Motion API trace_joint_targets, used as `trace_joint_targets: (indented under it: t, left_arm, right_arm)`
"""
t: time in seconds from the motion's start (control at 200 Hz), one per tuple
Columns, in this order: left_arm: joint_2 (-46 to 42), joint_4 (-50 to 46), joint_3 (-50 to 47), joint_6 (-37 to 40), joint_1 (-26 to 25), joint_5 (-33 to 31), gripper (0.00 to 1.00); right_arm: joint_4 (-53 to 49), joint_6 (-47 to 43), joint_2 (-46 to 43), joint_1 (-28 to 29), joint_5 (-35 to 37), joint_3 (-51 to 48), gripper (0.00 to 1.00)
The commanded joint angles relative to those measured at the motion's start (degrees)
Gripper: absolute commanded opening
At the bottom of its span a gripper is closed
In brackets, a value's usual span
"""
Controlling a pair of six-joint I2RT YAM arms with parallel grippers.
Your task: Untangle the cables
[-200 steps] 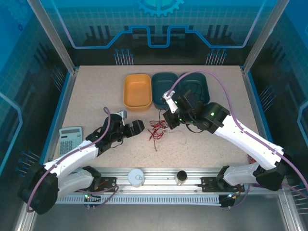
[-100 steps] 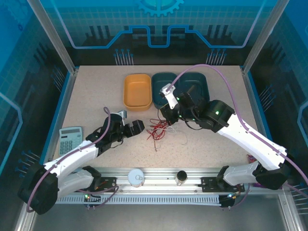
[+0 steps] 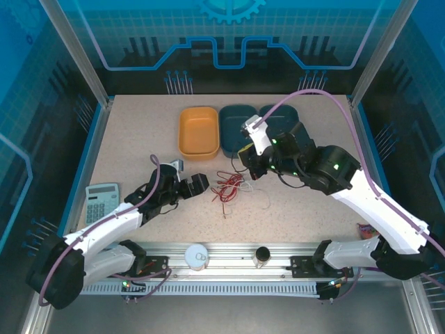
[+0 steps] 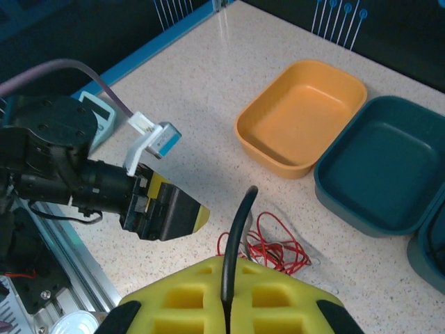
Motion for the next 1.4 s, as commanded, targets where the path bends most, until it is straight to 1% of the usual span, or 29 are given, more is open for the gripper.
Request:
trace_joint_targets:
  t: [0.0,0.4,0.65,0.76,0.926,1.071,1.301,1.396]
  left_arm:
    - [0.29,1.02,-0.43,1.26,0.41,1.12,0.99]
    - [0.88,1.30,-0.19,1.21,0.41,1.16,0.99]
    - [-0.15,0.80,-0.66,1.41,0.41,0.75,0.99]
    - [-1.13,-0.10,-0.62,1.71,0.43,0.29,0.99]
    - [-3.76,-3.12,-0.31,2.78,0.42,-1.40,0.99]
    - [-7.09,-6.85,0.37,4.12,0.41,-3.10,0.99]
    - [-11.41,-10.75,0.68,5.76,0.41,-6.35,0.99]
    - [-12.19,-11.28,0.40,5.70,0.46,-6.85,0.99]
  right_arm:
    - [-1.11,-1.29,-1.86,0.99,-0.46,2.72,0.00]
    - [-4.80,-3.02,-1.33,0.96,0.57,8.23,0.00]
    - [-5.71,-4.91,-0.53,0.79,4.33,11.16,0.00]
    - [-5.79,-5.87,0.61,-0.20,5.67,12.52,0.00]
    - [-5.96,-7.00,2.81,-3.93,5.98,14.83,0.00]
    - [-5.93,-7.66,4.28,-8.74,5.41,16.24,0.00]
    - [-3.87,-7.85,6.08,-17.35,0.99,17.02,0.00]
    - [-3.38,-7.93,7.31,-20.27,0.46,18.09,0.00]
